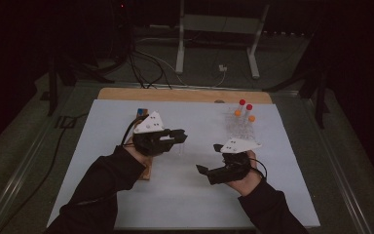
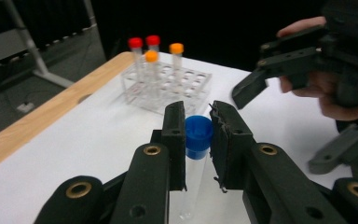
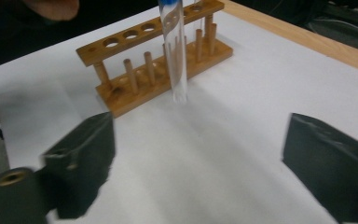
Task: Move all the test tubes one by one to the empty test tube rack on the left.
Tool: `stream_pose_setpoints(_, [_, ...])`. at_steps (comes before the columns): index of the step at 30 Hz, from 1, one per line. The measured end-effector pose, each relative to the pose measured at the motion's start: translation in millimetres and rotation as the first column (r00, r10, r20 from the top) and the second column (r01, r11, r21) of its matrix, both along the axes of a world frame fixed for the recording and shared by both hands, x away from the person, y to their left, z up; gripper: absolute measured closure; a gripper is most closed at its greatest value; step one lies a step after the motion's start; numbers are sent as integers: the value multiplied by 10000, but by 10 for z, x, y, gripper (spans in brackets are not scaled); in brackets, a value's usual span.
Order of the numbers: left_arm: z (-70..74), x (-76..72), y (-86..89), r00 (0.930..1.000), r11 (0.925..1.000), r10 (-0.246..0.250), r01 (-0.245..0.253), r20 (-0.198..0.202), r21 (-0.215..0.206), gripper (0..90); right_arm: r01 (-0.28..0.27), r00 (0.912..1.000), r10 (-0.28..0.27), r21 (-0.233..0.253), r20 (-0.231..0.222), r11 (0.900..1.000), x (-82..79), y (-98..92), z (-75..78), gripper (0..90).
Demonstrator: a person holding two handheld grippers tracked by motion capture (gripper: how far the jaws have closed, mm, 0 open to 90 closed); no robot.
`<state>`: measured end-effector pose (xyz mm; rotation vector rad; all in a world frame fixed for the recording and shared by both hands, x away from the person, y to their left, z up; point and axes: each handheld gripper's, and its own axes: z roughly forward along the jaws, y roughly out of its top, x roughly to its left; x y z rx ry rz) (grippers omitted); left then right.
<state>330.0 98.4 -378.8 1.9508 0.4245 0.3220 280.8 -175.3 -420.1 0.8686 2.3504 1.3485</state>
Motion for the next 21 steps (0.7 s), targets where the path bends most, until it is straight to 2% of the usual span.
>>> stream_pose_setpoints(4, [66, 52, 117, 9991, 9991, 408, -409, 107, 73, 775, 79, 10000, -79, 172, 15, 9998, 3, -17, 16, 0])
stream_pose_setpoints(10, [168, 164, 322, 9944, 9946, 1039, -1039, 214, -25, 775, 12, 10000, -11, 373, -30, 9993, 8, -50, 26, 0])
stream_pose_setpoints(15, [246, 267, 502, 9852, 9856, 1689, -1688, 295, -87, 775, -87, 9999, 90, 497, -65, 9987, 10, -63, 27, 0])
stream_pose_setpoints(21, [258, 366, 685, 9715, 9721, 2345, -2341, 357, -138, 775, -168, 9998, 171, 502, -50, 9986, 9, -69, 23, 0])
